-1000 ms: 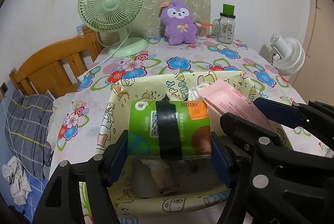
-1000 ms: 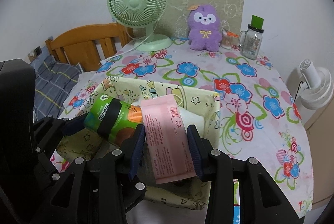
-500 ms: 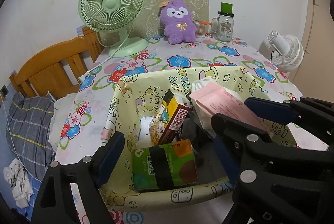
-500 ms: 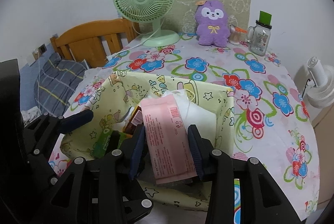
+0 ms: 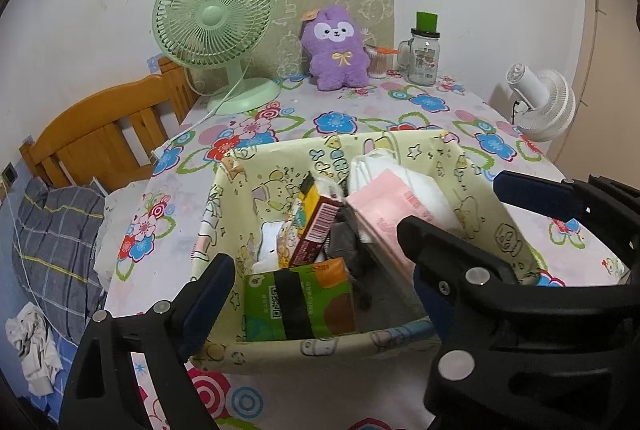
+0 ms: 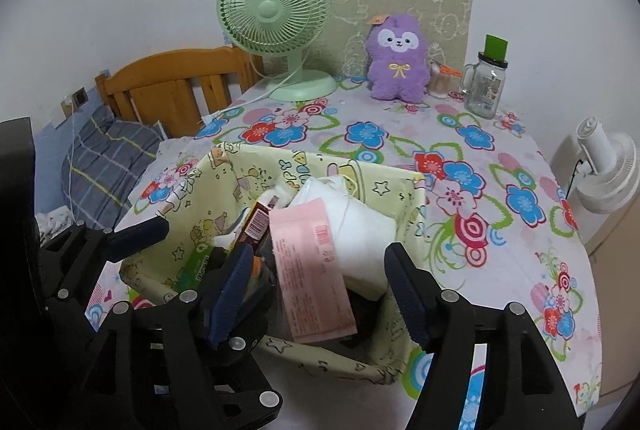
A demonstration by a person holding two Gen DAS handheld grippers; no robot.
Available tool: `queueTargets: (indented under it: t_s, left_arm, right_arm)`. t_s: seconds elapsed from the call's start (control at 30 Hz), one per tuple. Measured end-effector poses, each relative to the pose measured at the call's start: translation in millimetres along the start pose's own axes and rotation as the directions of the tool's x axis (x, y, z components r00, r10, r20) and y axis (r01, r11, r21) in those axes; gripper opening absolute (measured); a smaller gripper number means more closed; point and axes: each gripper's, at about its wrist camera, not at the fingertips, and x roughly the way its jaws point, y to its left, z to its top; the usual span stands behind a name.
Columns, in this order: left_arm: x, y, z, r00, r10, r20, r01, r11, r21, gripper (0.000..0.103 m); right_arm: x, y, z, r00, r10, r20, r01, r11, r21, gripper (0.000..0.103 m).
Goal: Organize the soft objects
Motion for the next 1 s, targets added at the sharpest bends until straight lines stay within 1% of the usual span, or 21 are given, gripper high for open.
queueTargets:
  t_s: [0.13,0.27,0.33,0.4,0.47,0.77,0.9,1.0]
  left_arm:
    - [-4.5,-6.5,0.2,1.0,-0.008,0.013,0.008,1.0,0.0,0.094]
    - [-7.0,-14.3,0.8,1.0,-0.012,0.02,0.012,1.0,0.0,0.095]
    - [-8.9,-18.6,1.3,1.0,-0.007,0.029,0.007,1.0,-0.003,0.097]
    - [-10.9,-22.4,1.9,0.999,-0.004,0.043,0.004,1.0,-0.008,0.097]
    - [-11.7,-25.2,2.9,0.999,-0.005,0.048,0.006,1.0,-0.016,0.098]
    - [-15.9,-46.5,6.3,0.999,-0.009,0.052,0.011,1.0,-0.027,0.1]
    - [-18.1,-56.2,8.4,0.998,-0.004,0.065,0.006,1.0,-0.025,0.101]
    - [-18.4,-61.6,8.4,0.998,-0.003,0.066,0.006,0.999,-0.034,0.102]
  right_arm:
    - [-6.3,-5.2,-1.8,1.0,-0.019,0.017,0.019,1.0,0.006,0.08]
    - [-11.7,-11.7,-3.5,0.999,-0.035,0.027,0.035,0.999,0.012,0.082]
    - [-14.6,-15.8,-4.4,0.999,-0.042,0.031,0.042,0.999,0.016,0.083]
    - [-18.2,-20.7,-5.5,0.998,-0.05,0.037,0.049,0.999,0.023,0.084]
    - [-21.3,-25.3,-6.6,0.997,-0.057,0.043,0.055,0.998,0.034,0.087]
    - [-35.9,-52.0,-12.8,0.995,-0.086,0.054,0.083,0.995,0.06,0.089]
    - [-41.7,-64.2,-15.3,0.994,-0.094,0.062,0.09,0.993,0.071,0.093]
    - [-45.4,-71.9,-17.3,0.993,-0.093,0.069,0.088,0.993,0.075,0.093]
